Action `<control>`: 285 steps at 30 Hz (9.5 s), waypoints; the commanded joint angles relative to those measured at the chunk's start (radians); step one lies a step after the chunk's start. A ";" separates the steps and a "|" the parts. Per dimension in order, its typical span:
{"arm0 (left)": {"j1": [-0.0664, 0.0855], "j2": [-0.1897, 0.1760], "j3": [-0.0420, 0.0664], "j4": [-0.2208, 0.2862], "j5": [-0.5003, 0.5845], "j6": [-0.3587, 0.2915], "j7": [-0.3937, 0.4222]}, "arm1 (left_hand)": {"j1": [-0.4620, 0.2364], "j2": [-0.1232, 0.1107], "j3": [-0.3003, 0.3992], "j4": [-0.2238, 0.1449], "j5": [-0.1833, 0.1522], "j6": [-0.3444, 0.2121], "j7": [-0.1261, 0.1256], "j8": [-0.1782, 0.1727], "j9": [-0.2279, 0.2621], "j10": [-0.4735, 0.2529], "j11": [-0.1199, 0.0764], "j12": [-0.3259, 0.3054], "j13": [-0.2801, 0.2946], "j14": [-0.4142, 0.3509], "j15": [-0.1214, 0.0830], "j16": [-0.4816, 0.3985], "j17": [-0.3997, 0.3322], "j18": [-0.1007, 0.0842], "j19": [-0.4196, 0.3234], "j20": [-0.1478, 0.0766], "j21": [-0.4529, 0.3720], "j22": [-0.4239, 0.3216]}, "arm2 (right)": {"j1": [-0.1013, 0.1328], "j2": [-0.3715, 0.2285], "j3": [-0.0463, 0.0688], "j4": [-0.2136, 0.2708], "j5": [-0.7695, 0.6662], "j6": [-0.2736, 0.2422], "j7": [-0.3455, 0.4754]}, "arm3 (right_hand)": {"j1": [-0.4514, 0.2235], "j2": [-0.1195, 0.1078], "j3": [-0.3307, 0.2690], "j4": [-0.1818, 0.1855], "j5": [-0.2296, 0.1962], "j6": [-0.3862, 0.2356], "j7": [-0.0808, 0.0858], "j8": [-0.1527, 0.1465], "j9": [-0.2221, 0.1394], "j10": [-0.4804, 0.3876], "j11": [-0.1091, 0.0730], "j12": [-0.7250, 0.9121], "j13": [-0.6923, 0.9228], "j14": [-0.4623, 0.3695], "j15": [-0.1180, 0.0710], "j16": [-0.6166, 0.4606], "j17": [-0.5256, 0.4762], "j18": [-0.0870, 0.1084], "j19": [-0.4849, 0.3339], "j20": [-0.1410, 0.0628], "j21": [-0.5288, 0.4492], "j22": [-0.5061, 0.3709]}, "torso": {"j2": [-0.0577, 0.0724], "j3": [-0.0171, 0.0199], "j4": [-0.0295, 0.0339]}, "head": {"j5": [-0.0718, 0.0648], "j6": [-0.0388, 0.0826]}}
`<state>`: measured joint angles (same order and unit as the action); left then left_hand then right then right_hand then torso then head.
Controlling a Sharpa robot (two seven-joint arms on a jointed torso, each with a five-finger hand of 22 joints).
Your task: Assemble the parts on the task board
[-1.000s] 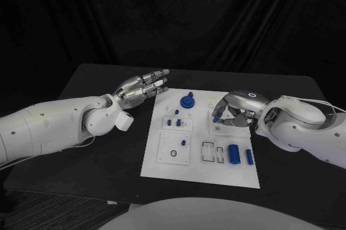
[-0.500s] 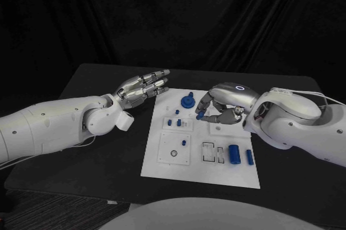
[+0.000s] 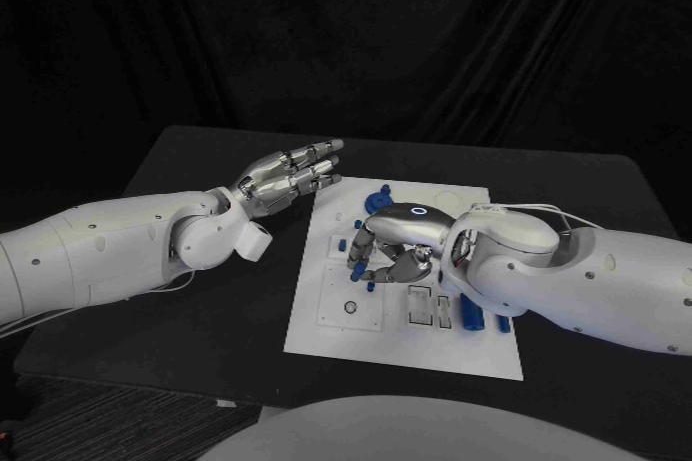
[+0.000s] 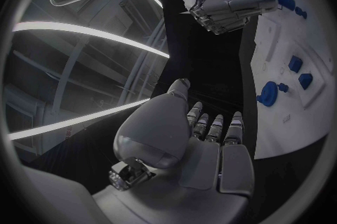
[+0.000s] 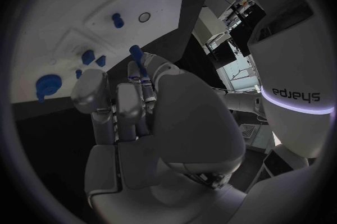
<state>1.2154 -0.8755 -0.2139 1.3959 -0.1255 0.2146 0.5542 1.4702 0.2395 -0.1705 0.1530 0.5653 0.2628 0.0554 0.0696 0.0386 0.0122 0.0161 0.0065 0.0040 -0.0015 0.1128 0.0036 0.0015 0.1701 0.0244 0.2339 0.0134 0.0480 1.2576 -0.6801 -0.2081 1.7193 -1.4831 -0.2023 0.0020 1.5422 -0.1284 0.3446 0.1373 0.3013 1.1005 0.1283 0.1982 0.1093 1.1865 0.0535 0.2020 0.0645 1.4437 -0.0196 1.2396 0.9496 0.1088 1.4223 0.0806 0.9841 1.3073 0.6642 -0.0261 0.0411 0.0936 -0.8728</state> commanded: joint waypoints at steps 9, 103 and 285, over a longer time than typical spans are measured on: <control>-0.002 -0.001 0.001 0.007 0.001 0.009 0.016 | 0.001 0.005 0.001 -0.006 0.004 0.002 -0.002 0.006 0.001 -0.001 0.002 -0.002 0.001 0.001 0.005 -0.004 -0.001 0.010 -0.001 0.006 0.001 0.000 | -0.055 0.043 0.001 -0.030 -0.034 0.037 0.040 | 0.011 0.001 0.001 -0.012 0.008 0.015 -0.011 0.000 0.057 0.006 0.003 -0.006 0.001 0.003 -0.006 0.007 0.012 -0.007 0.001 -0.004 0.008 0.129 | 0.000 0.0001 -0.0001 | 0.002 0.000; -0.007 0.009 0.001 0.004 0.001 0.038 -0.024 | -0.004 0.017 0.008 -0.009 0.003 -0.003 0.000 0.007 0.000 -0.001 0.005 -0.002 0.001 0.001 0.012 -0.004 -0.001 0.009 -0.001 0.008 0.001 -0.002 | -0.074 0.065 0.001 -0.028 -0.253 0.102 -0.027 | -0.028 -0.010 0.013 -0.027 -0.028 -0.084 -0.003 -0.065 0.058 -0.019 0.015 -0.045 0.003 -0.015 0.005 -0.012 -0.016 0.000 -0.021 0.005 -0.036 0.118 | 0.000 0.0001 0.0003 | -0.001 0.000; -0.028 0.025 0.001 -0.026 0.001 0.073 -0.064 | -0.016 0.026 0.015 -0.010 -0.001 -0.008 0.006 0.008 -0.001 -0.001 0.011 -0.002 0.001 0.002 0.020 -0.004 -0.001 0.009 -0.001 0.013 0.001 -0.002 | -0.069 0.073 0.001 0.013 -0.542 0.164 -0.025 | -0.069 -0.001 0.004 -0.061 -0.013 -0.042 -0.017 -0.031 0.137 -0.009 0.004 -0.029 0.009 -0.034 -0.003 -0.034 -0.041 0.003 -0.040 -0.004 -0.065 0.112 | 0.000 -0.0003 0.0008 | 0.010 0.000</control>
<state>1.1897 -0.8526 -0.2139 1.3691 -0.1255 0.2715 0.4816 1.4578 0.2584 -0.1621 0.1449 0.5651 0.2592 0.0590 0.0735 0.0382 0.0084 0.0195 0.0065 0.0038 -0.0014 0.1271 0.0036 0.0017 0.1701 0.0243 0.2411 0.0134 0.0471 1.1909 -0.6063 -0.2070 1.7335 -2.0259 -0.0520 -0.0038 1.4809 -0.1288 0.3408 0.0756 0.2895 1.0745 0.1146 0.1744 0.2335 1.1827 0.0570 0.1756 0.0747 1.4118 -0.0256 1.2082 0.9100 0.1092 1.3904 0.0782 0.9238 1.3076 0.6644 -0.0262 0.0415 0.1020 -0.8727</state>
